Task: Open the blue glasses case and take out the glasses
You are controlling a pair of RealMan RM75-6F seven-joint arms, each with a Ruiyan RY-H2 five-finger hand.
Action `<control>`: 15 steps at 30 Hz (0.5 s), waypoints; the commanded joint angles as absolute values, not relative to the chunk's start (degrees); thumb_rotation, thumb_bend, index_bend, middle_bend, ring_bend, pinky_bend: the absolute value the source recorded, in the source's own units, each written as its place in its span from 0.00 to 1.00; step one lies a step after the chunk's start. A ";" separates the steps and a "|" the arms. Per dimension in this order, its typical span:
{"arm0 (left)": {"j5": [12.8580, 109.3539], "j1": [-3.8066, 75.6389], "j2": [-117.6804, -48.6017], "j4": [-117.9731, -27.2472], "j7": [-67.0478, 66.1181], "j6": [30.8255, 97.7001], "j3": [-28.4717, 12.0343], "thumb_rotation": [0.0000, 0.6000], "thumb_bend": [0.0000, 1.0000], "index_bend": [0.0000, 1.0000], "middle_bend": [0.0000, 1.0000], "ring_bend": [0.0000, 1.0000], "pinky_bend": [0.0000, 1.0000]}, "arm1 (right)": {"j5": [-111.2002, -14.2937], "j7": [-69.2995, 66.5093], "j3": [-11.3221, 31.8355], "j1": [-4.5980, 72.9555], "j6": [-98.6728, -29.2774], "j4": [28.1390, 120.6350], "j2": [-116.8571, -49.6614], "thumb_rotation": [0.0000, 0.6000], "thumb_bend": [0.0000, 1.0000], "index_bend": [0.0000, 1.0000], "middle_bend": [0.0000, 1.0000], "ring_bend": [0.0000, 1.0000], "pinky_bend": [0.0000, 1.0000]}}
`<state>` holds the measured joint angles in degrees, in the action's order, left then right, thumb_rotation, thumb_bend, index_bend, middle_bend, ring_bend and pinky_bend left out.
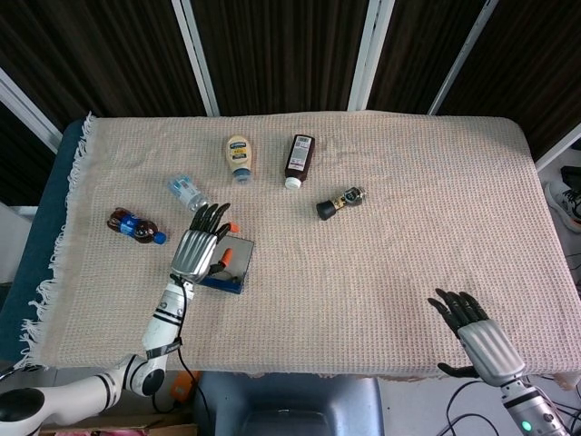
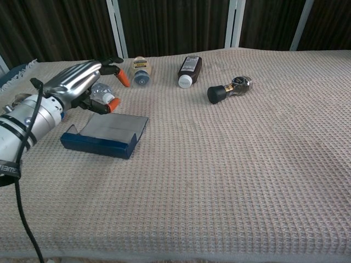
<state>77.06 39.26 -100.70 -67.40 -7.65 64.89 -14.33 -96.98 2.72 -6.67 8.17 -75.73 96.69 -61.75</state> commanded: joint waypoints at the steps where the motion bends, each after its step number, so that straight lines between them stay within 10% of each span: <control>1: 71.96 36.19 -88.69 -80.32 -18.69 58.60 -9.87 1.00 0.49 0.38 0.02 0.00 0.00 | -96.96 3.26 -6.69 8.34 -75.29 96.77 -62.13 1.00 0.19 0.00 0.00 0.00 0.00; 15: 73.97 31.59 -84.68 -80.20 -18.46 59.53 -2.39 1.00 0.57 0.35 0.00 0.00 0.00 | -96.34 4.05 -6.29 8.54 -74.99 97.34 -62.91 1.00 0.19 0.00 0.00 0.00 0.00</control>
